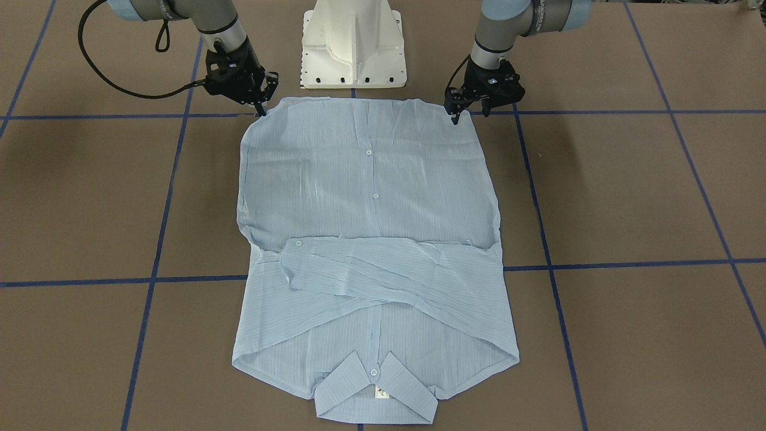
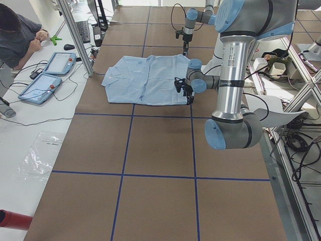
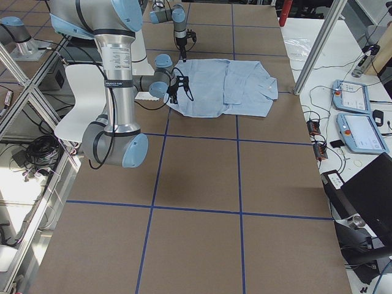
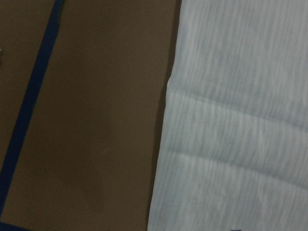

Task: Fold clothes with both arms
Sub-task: 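Grasp both hem corners with the left and right grippers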

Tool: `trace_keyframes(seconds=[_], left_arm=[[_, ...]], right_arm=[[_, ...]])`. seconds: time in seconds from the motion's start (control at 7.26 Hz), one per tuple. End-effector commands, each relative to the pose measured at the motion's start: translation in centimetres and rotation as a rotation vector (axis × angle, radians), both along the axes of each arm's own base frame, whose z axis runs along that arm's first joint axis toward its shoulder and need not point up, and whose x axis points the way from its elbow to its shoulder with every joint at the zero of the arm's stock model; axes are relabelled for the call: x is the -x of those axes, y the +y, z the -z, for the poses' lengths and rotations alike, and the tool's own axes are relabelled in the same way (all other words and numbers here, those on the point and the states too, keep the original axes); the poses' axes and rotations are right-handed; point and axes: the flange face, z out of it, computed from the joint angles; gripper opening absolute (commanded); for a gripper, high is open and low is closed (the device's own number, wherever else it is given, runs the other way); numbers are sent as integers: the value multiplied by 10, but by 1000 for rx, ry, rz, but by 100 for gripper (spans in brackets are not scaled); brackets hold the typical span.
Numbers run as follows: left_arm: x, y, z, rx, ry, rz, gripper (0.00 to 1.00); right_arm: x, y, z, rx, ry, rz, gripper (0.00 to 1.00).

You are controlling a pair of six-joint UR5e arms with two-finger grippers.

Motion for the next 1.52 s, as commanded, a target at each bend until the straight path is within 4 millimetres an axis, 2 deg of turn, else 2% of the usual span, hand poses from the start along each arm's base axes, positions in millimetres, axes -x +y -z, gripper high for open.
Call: trace_keyframes(seconds=[0.0, 0.28, 0.41, 0.55, 1.24, 1.38], left_arm=[[-7, 7, -4, 7, -7, -16, 74], [-7, 8, -2, 6, -4, -20, 62], [-7, 8, -2, 7, -4, -21, 53], [-6, 8, -2, 6, -4, -22, 49], [-8, 10, -2, 5, -2, -30, 45], [-11, 10, 3, 4, 5, -29, 39]], right_arm=[[-2, -3, 0, 3, -1, -4, 0], [-4, -7, 1, 5, -3, -10, 0], [-5, -9, 1, 6, -3, -13, 0], [-7, -11, 2, 7, -5, -18, 0], [-8, -12, 1, 7, -4, -20, 0], [-7, -12, 0, 7, -2, -20, 0]])
